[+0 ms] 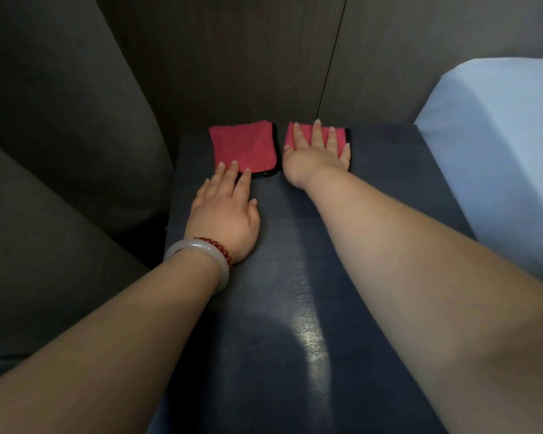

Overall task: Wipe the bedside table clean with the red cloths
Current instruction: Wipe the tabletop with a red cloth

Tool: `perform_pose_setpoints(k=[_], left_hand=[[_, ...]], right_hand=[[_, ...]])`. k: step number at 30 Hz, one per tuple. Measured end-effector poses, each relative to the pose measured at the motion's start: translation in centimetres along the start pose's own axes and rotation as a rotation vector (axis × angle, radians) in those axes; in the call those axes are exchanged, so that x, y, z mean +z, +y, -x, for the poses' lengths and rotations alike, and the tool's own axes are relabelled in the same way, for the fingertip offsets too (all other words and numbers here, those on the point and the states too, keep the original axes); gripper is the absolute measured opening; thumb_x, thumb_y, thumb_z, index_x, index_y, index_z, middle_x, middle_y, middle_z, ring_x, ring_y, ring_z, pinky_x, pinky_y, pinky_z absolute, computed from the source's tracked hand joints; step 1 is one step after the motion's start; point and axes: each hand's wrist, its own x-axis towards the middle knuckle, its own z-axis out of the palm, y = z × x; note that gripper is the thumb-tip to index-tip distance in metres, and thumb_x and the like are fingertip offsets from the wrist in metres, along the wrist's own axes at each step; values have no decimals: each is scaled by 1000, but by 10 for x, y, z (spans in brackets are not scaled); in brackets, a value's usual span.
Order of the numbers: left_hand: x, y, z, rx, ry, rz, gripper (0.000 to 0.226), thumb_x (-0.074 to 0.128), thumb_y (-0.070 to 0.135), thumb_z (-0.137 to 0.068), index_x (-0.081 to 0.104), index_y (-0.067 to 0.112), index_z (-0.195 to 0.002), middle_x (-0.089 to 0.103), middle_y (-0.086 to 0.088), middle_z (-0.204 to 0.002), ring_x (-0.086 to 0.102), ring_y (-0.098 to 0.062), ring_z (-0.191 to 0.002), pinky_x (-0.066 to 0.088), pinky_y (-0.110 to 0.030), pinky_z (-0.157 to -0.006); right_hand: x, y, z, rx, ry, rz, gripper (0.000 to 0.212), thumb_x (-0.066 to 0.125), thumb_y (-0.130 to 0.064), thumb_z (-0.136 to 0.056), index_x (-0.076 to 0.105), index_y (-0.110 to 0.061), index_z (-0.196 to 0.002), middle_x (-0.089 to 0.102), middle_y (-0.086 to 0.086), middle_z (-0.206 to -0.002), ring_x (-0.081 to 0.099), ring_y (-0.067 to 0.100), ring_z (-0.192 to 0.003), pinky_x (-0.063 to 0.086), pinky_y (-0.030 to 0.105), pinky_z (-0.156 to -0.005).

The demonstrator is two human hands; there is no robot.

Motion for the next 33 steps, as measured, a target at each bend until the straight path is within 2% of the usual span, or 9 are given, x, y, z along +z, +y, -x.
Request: perform_pose_setpoints(k=[3,9,14,21,23,27,29,31,33], left_hand=[[0,0,-1,1,-3,8,57,33,32,-100,22,17,-153,13,-5,-163,5,-22,-150,7,-40,-121],[-2,1,-2,-4,-15,16,56,34,31,-100,22,16,-153,13,-5,-163,5,-22,-150,5,-39,-121],[-4,2,0,-7,-6,27,56,35,29,-100,24,16,-153,15,-5,-162,7,-22,-149,6,-39,-121],[-7,4,1,-11,-32,16,56,33,29,-100,21,16,-154,12,-5,-163,5,-22,-150,6,-39,-121],[-8,2,1,1,-37,49,56,35,26,-100,23,15,-153,13,-6,-163,6,-23,-150,7,-38,-121],[-15,-7,7,-9,27,238,53,41,12,-98,33,11,-150,19,-10,-161,13,-25,-148,11,-35,-120],[-19,-14,14,-22,0,177,53,39,14,-98,32,14,-150,17,-8,-162,12,-25,-149,11,-36,-120],[-23,-20,28,-17,-81,49,53,36,23,-101,27,18,-153,14,-4,-163,8,-23,-149,11,-41,-120],[-26,-27,50,-12,-148,-32,53,32,31,-102,22,21,-154,10,-2,-163,3,-22,-150,10,-42,-120]], right_hand=[[10,2,21,-21,46,-12,55,11,-46,-101,-6,-40,-153,-19,-4,-162,-17,23,-149,-12,52,-117],[51,25,138,-120,130,-10,55,11,-48,-101,-8,-44,-152,-17,-7,-162,-17,19,-149,-13,47,-117],[48,48,157,-176,80,34,55,14,-50,-100,-8,-47,-151,-20,-12,-161,-21,14,-147,-14,42,-118],[25,58,95,85,56,28,55,10,-50,-100,-10,-45,-151,-20,-6,-162,-17,22,-149,-9,51,-118],[31,43,104,-3,73,36,55,11,-48,-101,-8,-43,-152,-20,-6,-162,-17,23,-149,-10,51,-117],[62,26,177,-361,130,68,54,14,-48,-101,-1,-42,-153,-13,-9,-163,-15,19,-149,-11,47,-118],[62,40,191,-465,99,95,55,13,-51,-100,-1,-46,-152,-11,-12,-163,-13,16,-149,-11,43,-118],[54,67,181,-423,99,127,55,12,-53,-99,-2,-48,-151,-10,-14,-163,-11,14,-150,-8,41,-119],[45,94,169,-199,99,119,54,13,-52,-100,-3,-47,-152,-11,-12,-163,-10,15,-150,-5,42,-120]])
